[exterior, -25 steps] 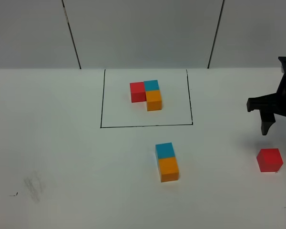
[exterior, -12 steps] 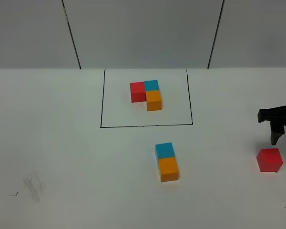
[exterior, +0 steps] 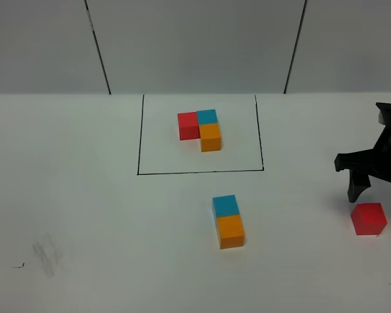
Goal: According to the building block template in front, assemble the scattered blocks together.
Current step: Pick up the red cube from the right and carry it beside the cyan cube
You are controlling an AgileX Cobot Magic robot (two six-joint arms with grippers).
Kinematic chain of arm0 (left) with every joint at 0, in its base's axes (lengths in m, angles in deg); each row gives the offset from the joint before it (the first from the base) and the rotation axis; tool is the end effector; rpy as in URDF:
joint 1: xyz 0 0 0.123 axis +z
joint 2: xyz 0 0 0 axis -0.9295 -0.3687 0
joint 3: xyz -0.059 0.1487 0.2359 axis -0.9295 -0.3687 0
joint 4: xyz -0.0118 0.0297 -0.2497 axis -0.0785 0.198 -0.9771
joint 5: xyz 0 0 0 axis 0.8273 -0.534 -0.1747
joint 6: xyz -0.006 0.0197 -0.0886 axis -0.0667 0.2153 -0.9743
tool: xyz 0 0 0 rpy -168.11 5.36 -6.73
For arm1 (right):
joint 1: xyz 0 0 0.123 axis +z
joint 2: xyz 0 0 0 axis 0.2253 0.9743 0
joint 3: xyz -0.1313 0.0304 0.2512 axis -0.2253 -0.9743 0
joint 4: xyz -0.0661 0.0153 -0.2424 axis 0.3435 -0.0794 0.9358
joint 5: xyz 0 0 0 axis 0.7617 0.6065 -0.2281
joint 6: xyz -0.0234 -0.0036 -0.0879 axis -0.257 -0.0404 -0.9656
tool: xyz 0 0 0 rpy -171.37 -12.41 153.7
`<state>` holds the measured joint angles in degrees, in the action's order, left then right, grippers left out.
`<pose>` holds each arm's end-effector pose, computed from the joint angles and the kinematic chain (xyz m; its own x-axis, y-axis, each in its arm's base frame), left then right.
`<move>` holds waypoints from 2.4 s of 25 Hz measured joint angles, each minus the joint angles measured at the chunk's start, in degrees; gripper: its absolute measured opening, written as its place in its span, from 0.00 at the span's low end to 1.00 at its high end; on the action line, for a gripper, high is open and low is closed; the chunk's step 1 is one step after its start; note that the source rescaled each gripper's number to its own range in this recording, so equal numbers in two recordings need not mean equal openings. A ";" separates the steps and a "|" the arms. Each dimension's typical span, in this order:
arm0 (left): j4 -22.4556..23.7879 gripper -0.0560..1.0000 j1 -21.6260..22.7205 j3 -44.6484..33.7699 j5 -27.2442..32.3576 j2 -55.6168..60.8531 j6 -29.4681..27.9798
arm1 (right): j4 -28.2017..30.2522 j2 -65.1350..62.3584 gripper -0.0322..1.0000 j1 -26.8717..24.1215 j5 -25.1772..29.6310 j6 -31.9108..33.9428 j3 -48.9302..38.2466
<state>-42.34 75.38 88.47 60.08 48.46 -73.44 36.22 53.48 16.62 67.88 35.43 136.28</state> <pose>-0.0108 0.0164 0.2810 -0.4171 -0.1120 -0.9019 -0.3188 0.9473 0.0298 0.3573 0.0282 0.1924 -0.9919 0.1209 -0.0400 0.1179 0.9906 0.0698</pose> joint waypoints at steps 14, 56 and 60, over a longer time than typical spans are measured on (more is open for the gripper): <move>0.00 0.85 0.00 0.00 0.00 0.00 0.00 | 0.68 1.07 0.51 -0.06 -3.59 -1.27 -2.84; 0.00 0.85 0.00 0.00 0.00 0.00 0.00 | 2.42 8.67 0.51 -1.11 -8.04 -4.22 -2.89; 0.00 0.85 0.00 0.00 0.00 0.00 0.00 | 1.91 9.16 0.45 -1.11 -8.33 -4.22 -2.89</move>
<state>-42.34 75.38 88.47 60.08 48.46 -73.44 38.12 62.64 15.51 59.55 31.21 133.40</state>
